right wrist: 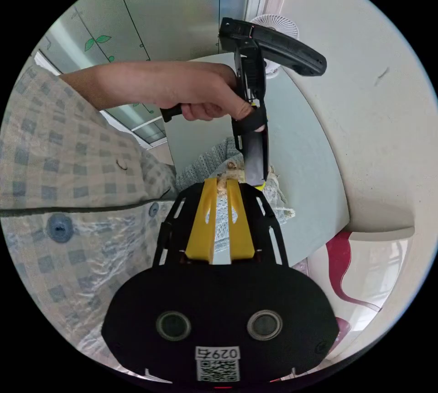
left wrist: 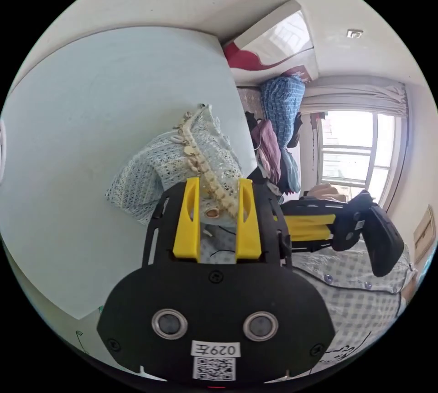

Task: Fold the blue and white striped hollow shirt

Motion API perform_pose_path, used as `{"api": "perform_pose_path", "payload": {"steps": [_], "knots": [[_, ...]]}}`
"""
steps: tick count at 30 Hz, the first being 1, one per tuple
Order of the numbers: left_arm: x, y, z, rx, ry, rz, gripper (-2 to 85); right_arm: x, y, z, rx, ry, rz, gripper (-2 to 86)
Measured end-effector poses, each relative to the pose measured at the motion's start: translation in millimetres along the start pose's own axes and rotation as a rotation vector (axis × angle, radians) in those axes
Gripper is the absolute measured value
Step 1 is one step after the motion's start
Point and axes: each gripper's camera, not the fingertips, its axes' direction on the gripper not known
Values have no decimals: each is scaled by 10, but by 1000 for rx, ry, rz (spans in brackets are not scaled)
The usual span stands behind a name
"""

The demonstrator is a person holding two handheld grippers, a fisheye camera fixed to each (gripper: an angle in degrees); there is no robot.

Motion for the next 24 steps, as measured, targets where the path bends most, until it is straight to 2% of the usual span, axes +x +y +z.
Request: {"api": "perform_pose_path", "payload": {"steps": [2,5,8,10,14,19,21,24], "knots": [[26,-2,-8,-10,-80,6,29,84,213,-177,69,-29,71,4],[82,61,-226,49,-156,29,-1,453,737,-309,179,-123,305,6],[109,171,-582,159,-93,36,-8,871,1214,-90,132,-372,480,23],[205,262,-819,218,-97,57,-9,1074,1474,67,186,-548,575,82],[476,413,-1103,277,-145,130,-10,1254,1632,148,259,-635,604,119],[825,700,-1506,375,-190,194,-10,1522,1648,-165,358,-584,523,129],[877,780,-1661,430,-155,189,-10,1580,1513,-229,349,-590,453,130],[900,818,-1870,498,-108,169,-10,1605,1148,-169,249,-719,334,107]]}}
